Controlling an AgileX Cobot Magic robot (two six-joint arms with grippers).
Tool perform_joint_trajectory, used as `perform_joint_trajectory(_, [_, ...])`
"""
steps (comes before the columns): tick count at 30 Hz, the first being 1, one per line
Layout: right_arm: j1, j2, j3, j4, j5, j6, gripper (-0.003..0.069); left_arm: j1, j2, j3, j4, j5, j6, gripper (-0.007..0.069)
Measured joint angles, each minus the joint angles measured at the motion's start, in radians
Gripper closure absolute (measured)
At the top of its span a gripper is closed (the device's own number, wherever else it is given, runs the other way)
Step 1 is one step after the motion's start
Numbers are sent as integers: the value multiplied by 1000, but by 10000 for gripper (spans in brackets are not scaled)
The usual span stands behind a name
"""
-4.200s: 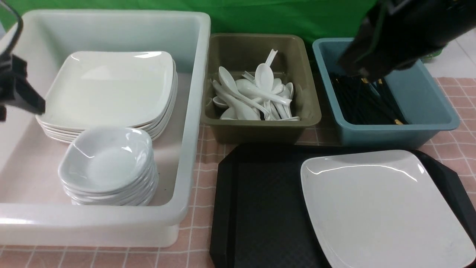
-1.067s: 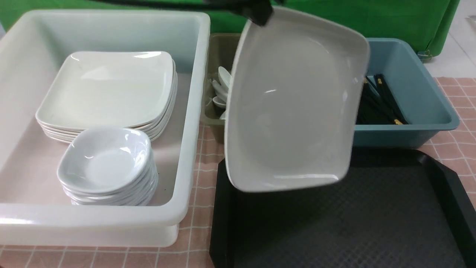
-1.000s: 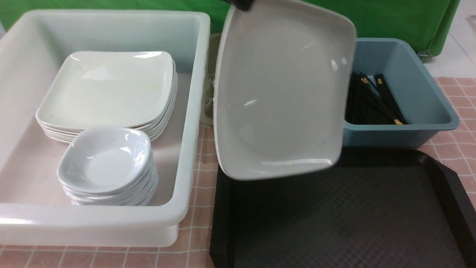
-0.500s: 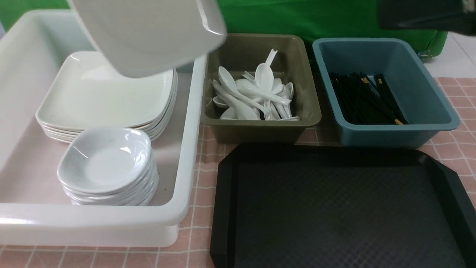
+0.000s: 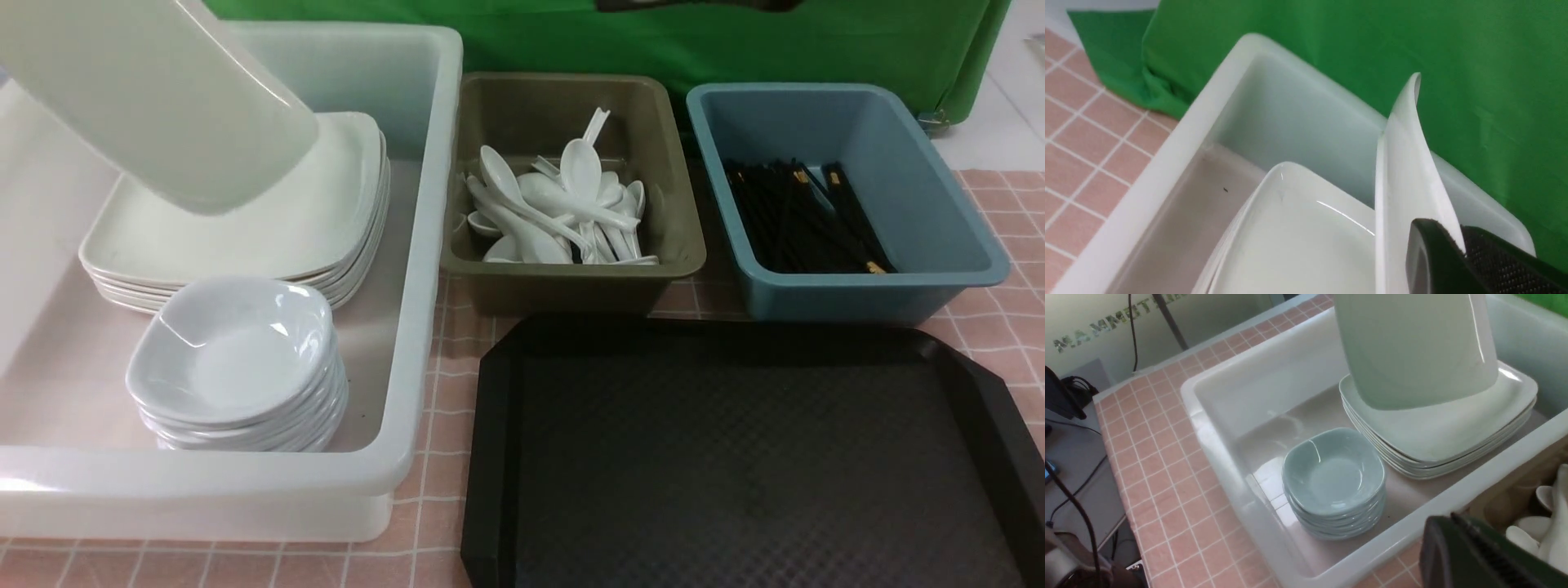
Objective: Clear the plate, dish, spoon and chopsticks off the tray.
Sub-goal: Use the left arm to put the plate into the large storage box on the left
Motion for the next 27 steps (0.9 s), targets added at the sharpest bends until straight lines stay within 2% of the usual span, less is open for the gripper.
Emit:
perform_joint_trajectory(2, [0,24,-8,0,0,7,629,-19,9,83,-92,-77,64,597])
perform_joint_trajectory(7, [0,41,-9,-2,0,17,629,-44,30,165,-179,-179,111,598])
perform_joint_trajectory(13, [0,41,-13,-1,0,19,629,-45,69,172,-162,-196,111,600])
perform_joint_trajectory(17, [0,41,-14,-1,3,21,629,-45,109,172,-95,-170,111,592])
perform_joint_trajectory(21, [0,41,-14,-1,4,22,629,-45,161,174,-38,-104,111,520])
perform_joint_trajectory(26, [1,41,-14,-1,12,24,629,-46,190,178,74,-78,85,317])
perform_joint_trajectory(27, [1,41,-14,-1,12,24,629,-46,189,178,79,-78,85,307])
